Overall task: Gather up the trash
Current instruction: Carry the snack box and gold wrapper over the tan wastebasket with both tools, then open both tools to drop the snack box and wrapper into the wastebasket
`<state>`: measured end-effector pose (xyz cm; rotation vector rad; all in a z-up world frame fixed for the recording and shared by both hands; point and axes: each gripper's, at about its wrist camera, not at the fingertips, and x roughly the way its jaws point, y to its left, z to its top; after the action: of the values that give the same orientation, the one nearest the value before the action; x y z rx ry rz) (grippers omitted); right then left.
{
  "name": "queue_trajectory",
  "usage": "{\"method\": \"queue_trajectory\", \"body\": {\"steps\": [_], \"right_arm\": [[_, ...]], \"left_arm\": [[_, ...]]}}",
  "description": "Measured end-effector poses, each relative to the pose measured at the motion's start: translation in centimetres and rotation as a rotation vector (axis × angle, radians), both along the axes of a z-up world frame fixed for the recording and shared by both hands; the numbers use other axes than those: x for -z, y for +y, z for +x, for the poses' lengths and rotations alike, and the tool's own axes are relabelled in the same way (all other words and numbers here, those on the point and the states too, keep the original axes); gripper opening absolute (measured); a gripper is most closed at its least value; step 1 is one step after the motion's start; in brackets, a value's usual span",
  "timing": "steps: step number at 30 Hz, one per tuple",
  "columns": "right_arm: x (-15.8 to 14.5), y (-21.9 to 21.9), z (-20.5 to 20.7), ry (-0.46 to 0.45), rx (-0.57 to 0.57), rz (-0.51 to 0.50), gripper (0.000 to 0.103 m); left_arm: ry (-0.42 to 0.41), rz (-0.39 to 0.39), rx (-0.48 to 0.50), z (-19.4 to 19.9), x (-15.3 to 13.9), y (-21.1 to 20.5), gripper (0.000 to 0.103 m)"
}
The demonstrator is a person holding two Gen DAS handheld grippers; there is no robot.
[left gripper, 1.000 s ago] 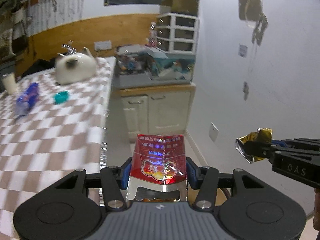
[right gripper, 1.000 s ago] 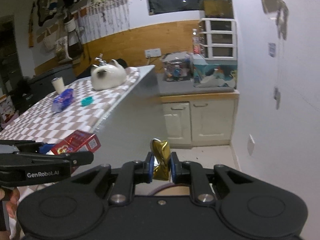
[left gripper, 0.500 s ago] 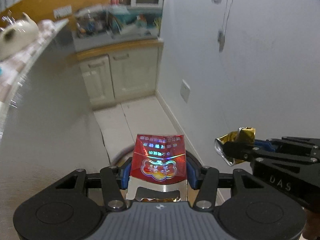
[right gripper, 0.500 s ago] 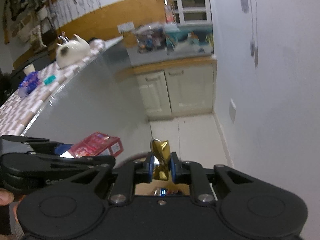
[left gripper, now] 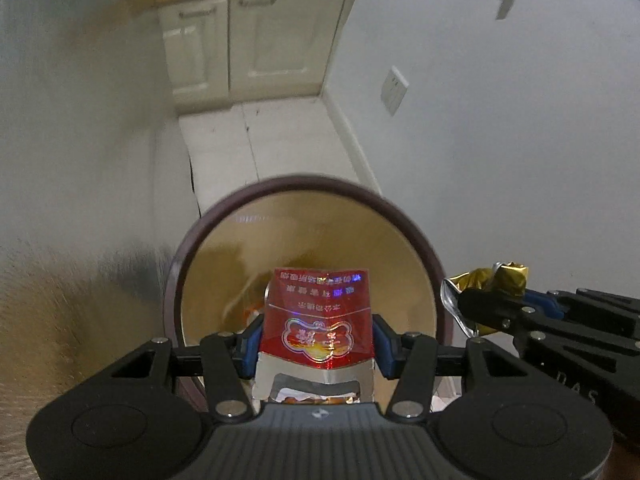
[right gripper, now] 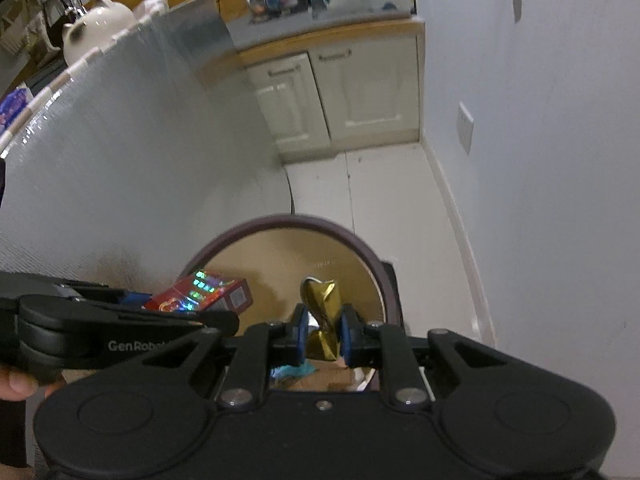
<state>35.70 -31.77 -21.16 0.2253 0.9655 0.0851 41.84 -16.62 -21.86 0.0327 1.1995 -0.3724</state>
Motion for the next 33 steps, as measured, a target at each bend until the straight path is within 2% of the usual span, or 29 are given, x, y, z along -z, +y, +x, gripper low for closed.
{"method": "queue_trajectory", "body": {"steps": [7,18,19,21,26,33], "right_arm": [[1.7,0.5,1.0,0.049,-0.02,0.002,0.017],[2.9,1.0,2.1,0.086,-0.05,-0.014,0.017],[3.0,1.1,2.2,0.088,-0.053,-0.013,0.017],[3.2,1.0,2.4,0.096,-0.061,-0.013,0.017],[3.7,1.2,3.2,0.118,-0.076,-0.013,0.017],[4.5,1.8,4.7,0.163,-0.107,-0.009,0.017]], "left_arm": [[0.079,0.028,0.005,0.4,3.0,0.0,0.054],[0.126,0.104,0.024,0.3,5.7,0.2,0.056],[0.127,0.109,0.022,0.3,5.8,0.2,0.059],[0.124,0.118,0.018,0.3,5.9,0.3,0.078],[0.124,0.127,0.005,0.2,5.5,0.5,0.085],[0.125,0.175,0.044,-0.3,5.2,0.2,0.095]]}}
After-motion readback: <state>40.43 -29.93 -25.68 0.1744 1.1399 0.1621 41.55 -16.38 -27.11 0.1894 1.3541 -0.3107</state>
